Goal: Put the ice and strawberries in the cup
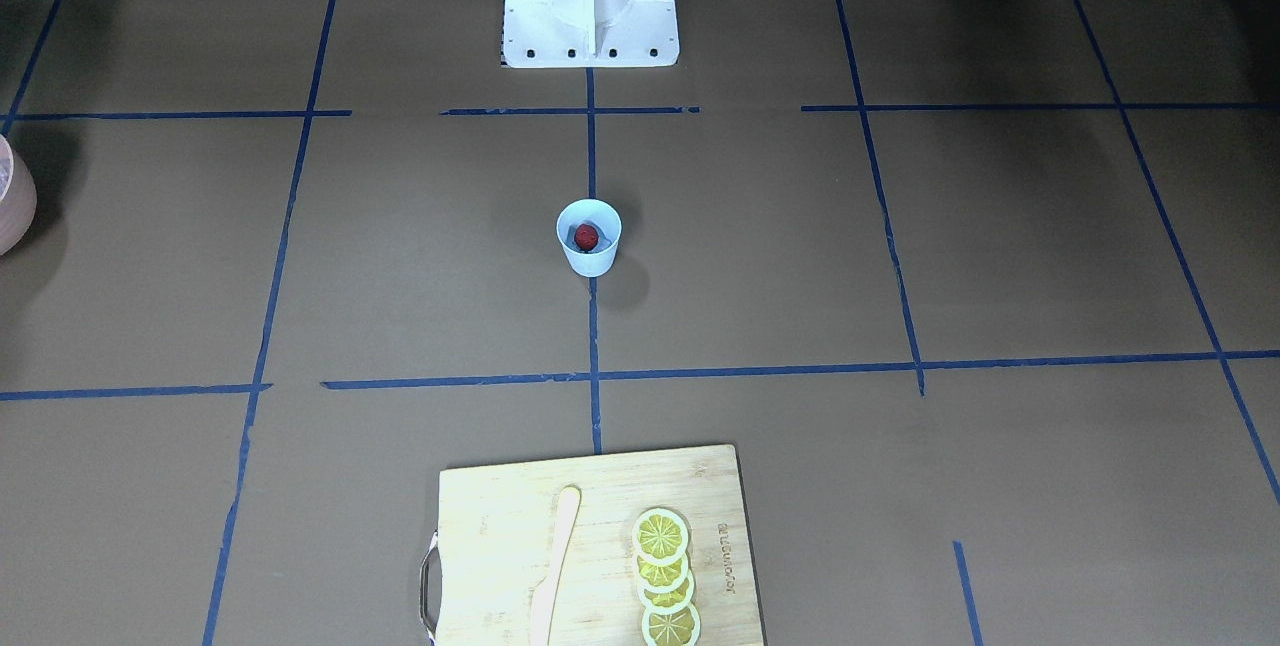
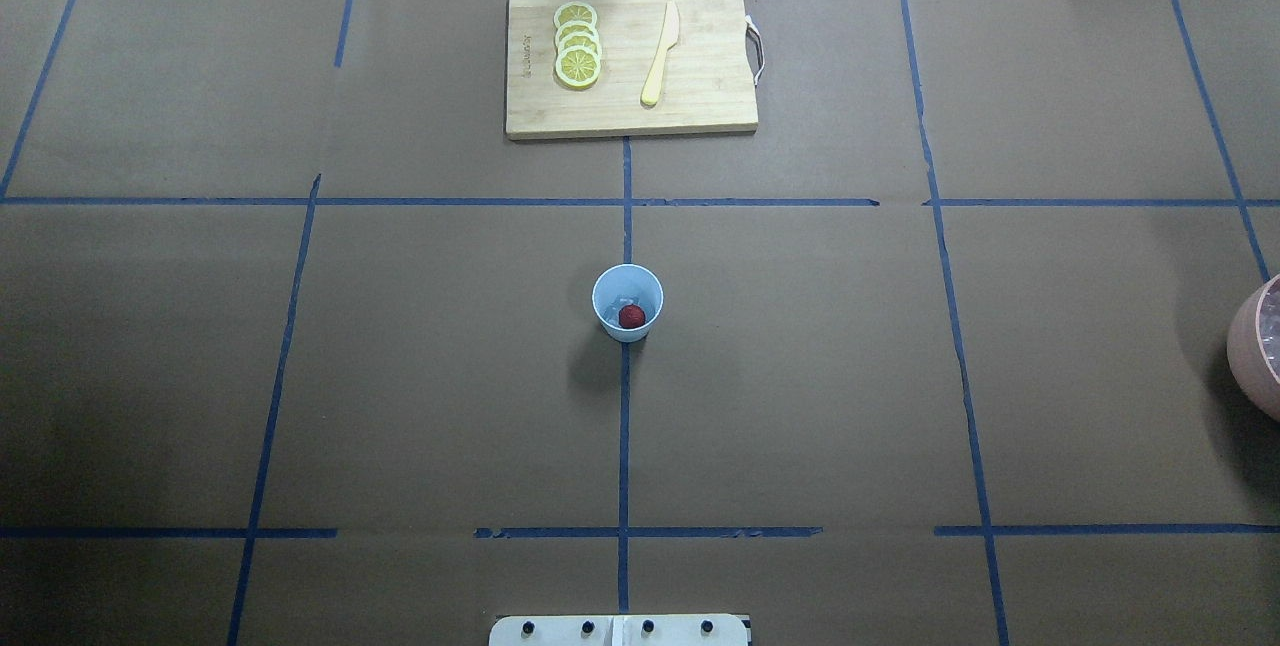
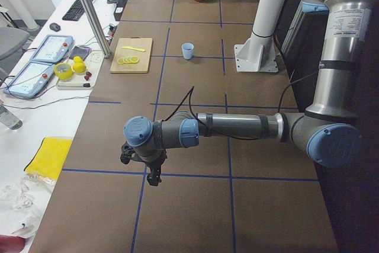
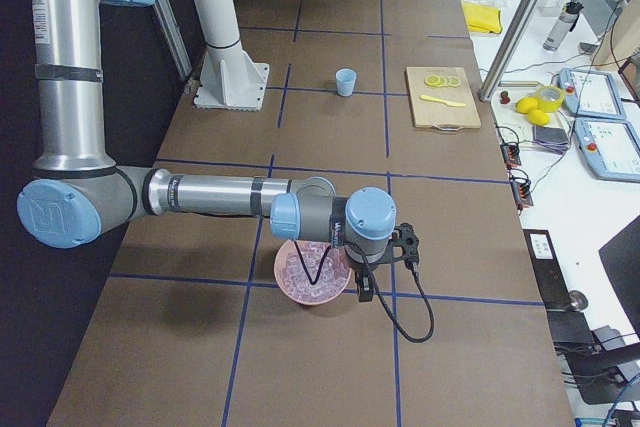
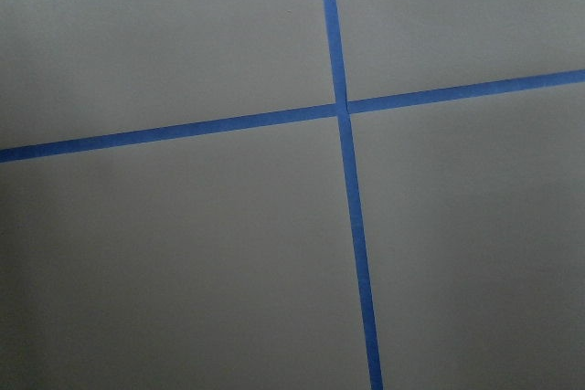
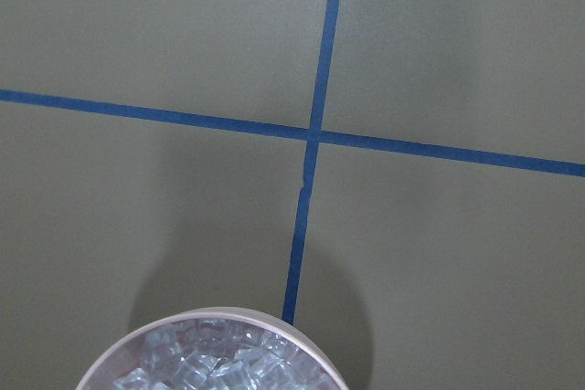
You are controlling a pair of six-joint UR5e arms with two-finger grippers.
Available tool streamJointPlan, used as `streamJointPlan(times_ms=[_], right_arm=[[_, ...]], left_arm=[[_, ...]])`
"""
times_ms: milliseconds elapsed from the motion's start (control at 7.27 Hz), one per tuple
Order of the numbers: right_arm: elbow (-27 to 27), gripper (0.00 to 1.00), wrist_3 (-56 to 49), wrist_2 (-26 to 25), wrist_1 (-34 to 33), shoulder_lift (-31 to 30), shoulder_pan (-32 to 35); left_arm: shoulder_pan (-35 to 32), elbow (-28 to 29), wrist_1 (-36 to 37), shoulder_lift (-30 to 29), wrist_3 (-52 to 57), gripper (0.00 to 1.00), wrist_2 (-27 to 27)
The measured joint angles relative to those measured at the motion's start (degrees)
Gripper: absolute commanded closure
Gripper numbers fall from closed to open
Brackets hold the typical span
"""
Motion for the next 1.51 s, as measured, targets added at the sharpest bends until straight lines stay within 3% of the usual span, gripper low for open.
streamJointPlan(times_ms=[413, 1514], right_arm=[[-0.1, 0.00, 0.0, -0.1, 0.0, 0.0, 0.0], [0.1, 0.00, 0.1, -0.1, 0.1, 0.2, 0.0]], left_arm=[[-0.1, -0.8, -1.8, 0.0, -5.8, 0.00, 0.3], [-0.1, -0.4, -5.3, 1.1, -6.3, 0.00, 0.3]])
